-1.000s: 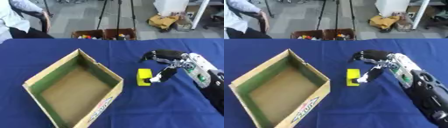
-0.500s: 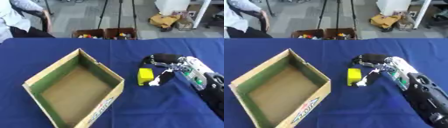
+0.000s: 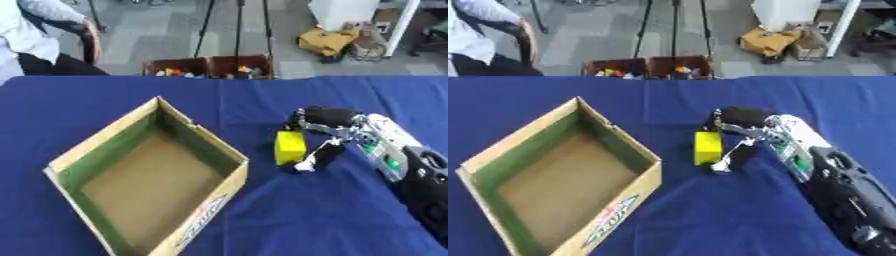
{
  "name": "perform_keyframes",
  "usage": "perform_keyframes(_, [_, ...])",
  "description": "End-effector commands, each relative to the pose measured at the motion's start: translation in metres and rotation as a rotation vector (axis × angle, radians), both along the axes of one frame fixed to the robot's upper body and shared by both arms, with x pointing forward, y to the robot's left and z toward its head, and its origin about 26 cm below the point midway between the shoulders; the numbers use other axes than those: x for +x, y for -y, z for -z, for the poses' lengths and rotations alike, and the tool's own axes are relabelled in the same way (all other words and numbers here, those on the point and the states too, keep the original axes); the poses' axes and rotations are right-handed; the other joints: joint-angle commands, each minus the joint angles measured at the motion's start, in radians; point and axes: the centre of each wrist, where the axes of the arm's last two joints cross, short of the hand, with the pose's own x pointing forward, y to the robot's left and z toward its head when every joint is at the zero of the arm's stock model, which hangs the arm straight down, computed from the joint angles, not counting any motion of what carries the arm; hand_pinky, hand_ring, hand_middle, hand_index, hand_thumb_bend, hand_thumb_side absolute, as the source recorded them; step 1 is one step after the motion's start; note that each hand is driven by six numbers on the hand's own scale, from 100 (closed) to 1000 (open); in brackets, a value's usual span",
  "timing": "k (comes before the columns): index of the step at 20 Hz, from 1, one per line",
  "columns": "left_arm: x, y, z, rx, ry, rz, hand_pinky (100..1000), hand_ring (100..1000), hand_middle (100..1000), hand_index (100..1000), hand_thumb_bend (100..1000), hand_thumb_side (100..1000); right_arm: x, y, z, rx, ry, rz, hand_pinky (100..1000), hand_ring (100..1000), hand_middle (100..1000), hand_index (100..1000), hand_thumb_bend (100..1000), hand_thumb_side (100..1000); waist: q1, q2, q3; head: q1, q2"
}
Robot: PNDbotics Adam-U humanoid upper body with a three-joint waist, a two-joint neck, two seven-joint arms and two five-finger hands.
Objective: Pick up objects on the table and place them in the box.
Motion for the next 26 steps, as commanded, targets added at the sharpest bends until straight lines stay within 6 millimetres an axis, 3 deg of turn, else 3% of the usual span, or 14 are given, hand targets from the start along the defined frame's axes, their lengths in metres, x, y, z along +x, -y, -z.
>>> perform_keyframes(1, [-0.002,-0.001,-0.008,0.018,0.029,-0.004,761,753,896,968,100,1000,-0.001,0.005,-0.005,0.014,-0.022,0.026,536,545,347,603,295,187,-0.012,0.004,-0.001,-0.001,-0.008])
perform_keyframes(8, [-0.003,-0.001,-0.007,0.021,0.025,-0.007,762,753,896,968,100,1000,-0.006,-0.002,-0.016,0.059,-0.051,-0.003,512,528,300,532,100,100,-0.011,0.001,-0.007,0.000,-0.003])
perform_keyframes(15, [-0.003,-0.003,-0.008,0.019,0.020,-0.009,761,753,895,968,100,1000,-0.018,-0.008,-0.040,0.092,-0.027,-0.054,489,504,262,475,100,100,-0.010,-0.011,-0.015,0.004,0.003])
perform_keyframes(26, [-0.004,-0.005,-0.008,0.014,0.014,-0.007,759,753,893,968,100,1000,-0.033,-0.012,-0.071,0.172,0.001,-0.105,489,503,246,457,100,100,-0.005,-0.032,-0.025,-0.014,0.002])
